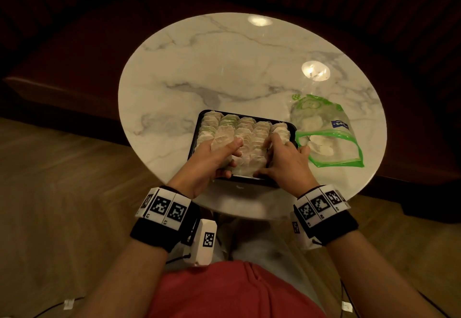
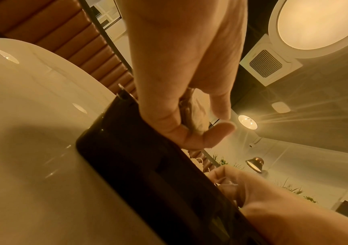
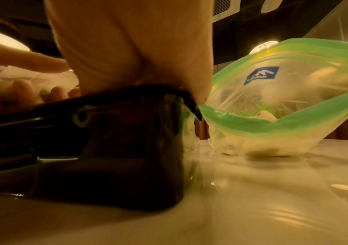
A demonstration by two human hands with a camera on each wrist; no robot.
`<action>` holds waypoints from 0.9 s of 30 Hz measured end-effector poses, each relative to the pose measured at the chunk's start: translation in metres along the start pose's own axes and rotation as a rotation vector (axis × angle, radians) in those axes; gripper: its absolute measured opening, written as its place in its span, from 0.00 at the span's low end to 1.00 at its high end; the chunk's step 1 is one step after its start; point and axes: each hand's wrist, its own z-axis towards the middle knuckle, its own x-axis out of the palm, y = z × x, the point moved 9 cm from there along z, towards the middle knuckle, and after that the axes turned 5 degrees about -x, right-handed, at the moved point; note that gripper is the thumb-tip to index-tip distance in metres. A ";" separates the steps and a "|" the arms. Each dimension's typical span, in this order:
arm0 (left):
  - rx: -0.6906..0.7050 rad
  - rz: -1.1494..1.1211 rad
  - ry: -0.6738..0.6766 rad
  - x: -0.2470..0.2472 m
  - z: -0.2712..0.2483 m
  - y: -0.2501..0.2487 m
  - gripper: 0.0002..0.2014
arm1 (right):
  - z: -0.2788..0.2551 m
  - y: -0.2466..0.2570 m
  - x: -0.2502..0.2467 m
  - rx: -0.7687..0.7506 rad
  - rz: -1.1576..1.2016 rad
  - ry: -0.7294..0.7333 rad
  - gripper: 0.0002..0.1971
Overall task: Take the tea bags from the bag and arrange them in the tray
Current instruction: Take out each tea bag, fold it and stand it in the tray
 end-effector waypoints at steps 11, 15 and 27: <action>-0.012 0.080 0.097 0.008 -0.002 0.003 0.09 | -0.010 0.028 -0.054 -0.264 0.473 -0.364 0.05; 0.022 0.143 0.185 0.022 -0.010 -0.005 0.11 | -0.010 0.055 -0.060 -0.400 0.514 -0.269 0.09; 0.005 0.083 0.133 0.017 -0.012 -0.011 0.16 | -0.008 0.039 -0.066 -0.263 0.624 -0.252 0.02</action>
